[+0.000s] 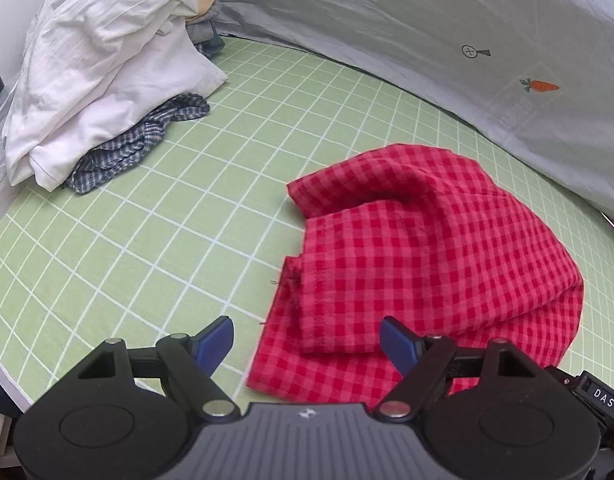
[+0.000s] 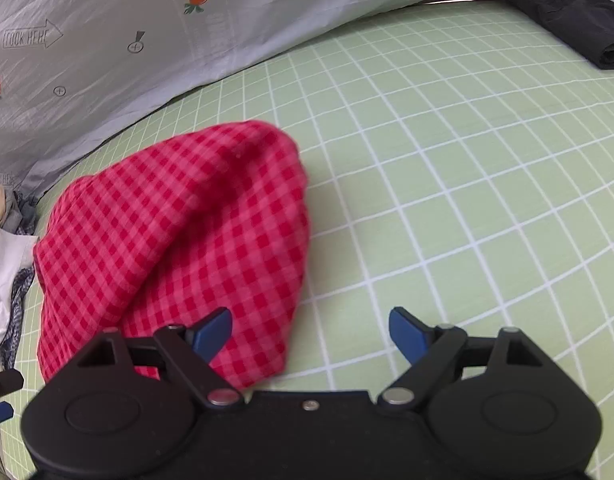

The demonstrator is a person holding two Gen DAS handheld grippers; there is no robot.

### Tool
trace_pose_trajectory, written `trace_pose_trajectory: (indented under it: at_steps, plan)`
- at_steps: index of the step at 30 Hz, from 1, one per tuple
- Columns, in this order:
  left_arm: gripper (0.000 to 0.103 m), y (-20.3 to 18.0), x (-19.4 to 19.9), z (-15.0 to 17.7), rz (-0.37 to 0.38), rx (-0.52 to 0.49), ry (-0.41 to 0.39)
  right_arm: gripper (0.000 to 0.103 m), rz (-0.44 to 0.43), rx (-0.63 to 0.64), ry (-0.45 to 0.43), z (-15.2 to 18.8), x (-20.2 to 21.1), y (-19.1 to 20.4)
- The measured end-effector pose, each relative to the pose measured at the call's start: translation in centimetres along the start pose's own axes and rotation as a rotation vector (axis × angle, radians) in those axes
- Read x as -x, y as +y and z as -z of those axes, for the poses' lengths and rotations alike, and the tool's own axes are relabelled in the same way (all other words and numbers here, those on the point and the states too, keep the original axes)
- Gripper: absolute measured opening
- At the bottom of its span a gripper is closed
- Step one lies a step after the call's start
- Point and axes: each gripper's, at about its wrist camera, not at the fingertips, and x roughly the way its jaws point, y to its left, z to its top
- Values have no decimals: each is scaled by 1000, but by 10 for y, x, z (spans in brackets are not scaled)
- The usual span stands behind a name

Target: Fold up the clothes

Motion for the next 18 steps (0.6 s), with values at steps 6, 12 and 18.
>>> trace_pose_trajectory:
  at_steps: [6, 12, 18]
  plan:
    - [79, 23, -10, -21, -9, -16, -15, 75, 53, 99, 2, 9, -10, 26]
    - [76, 21, -18, -35, -9, -60, -41, 0, 74, 220, 13, 4, -15, 31]
    - [74, 10, -34, -42, -1, -26, -33, 0, 209, 235, -142, -42, -1, -4]
